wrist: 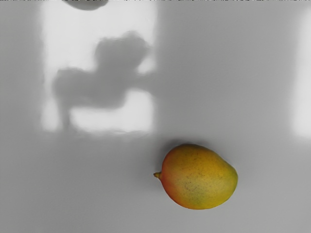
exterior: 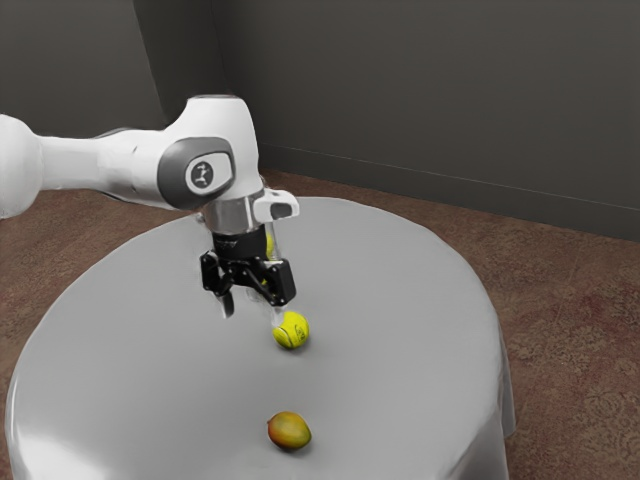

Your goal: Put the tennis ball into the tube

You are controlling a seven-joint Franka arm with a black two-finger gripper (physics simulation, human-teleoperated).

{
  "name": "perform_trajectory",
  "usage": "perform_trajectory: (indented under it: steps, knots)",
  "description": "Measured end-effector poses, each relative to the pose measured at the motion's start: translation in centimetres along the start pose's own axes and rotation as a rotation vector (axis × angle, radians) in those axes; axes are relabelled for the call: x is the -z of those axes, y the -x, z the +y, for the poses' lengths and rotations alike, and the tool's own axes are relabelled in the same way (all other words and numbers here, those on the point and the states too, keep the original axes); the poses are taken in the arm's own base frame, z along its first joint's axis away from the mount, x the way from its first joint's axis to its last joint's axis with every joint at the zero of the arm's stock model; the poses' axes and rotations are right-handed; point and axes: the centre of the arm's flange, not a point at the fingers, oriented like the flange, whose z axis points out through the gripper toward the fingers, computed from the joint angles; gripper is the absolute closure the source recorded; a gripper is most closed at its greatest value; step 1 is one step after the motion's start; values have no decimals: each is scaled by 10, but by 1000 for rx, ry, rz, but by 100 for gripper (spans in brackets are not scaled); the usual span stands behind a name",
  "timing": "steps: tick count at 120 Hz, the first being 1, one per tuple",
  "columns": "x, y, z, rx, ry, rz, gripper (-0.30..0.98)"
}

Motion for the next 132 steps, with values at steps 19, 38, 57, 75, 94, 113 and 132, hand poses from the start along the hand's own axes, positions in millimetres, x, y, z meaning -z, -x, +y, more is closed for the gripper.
perform_trajectory:
  steps: [19,38,57,75,94,113,132]
  knots:
    - [-34,-28,-8,11,-50,17,0]
    - [-49,-54,-19,-10,-92,65,0]
    - [-61,-72,-19,-59,-114,106,0]
    - [-75,-87,-33,-30,-74,108,0]
    - [-84,-103,-34,-28,-57,113,0]
    - [-95,-108,-34,-23,-44,103,0]
    - [-106,-118,-35,-20,-42,95,0]
